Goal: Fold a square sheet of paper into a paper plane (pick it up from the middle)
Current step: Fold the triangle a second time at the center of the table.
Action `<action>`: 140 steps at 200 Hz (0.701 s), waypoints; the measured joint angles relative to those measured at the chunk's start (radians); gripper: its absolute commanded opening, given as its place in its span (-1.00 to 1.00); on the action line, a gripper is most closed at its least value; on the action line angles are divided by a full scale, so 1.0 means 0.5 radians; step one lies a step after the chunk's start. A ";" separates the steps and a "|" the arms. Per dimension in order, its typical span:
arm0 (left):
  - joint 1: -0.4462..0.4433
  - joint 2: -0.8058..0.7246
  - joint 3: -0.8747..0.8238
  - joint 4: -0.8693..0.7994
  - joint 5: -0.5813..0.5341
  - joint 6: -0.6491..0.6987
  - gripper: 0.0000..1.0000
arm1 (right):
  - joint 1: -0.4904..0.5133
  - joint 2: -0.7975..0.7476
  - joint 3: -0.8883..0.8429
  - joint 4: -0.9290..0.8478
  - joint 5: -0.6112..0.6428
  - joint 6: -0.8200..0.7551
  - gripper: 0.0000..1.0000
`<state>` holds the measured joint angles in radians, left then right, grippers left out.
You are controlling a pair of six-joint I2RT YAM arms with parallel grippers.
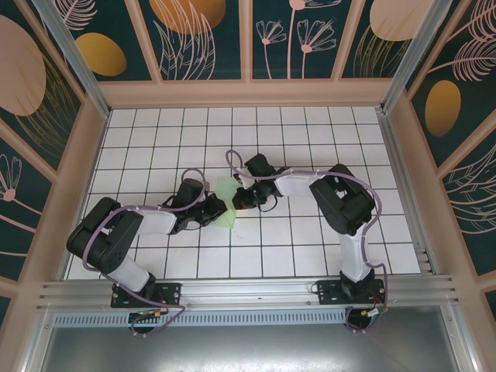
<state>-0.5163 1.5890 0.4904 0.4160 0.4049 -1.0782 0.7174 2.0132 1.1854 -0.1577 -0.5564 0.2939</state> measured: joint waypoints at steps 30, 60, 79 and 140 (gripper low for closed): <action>-0.002 0.000 0.000 0.001 0.014 0.000 -1.00 | 0.000 -0.005 0.000 0.001 0.013 0.000 -1.00; -0.002 0.000 0.000 0.000 0.013 0.000 -1.00 | -0.006 -0.019 -0.008 0.001 0.028 0.000 -1.00; -0.002 0.000 0.000 0.000 0.013 0.000 -1.00 | -0.009 -0.023 -0.011 0.002 0.037 0.000 -1.00; -0.002 0.018 0.000 0.000 0.014 0.000 -1.00 | -0.009 -0.024 -0.017 0.003 0.044 -0.001 -1.00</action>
<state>-0.5171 1.5982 0.4904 0.4160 0.4118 -1.0782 0.7128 2.0014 1.1770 -0.1562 -0.5343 0.2935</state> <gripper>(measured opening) 0.067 0.060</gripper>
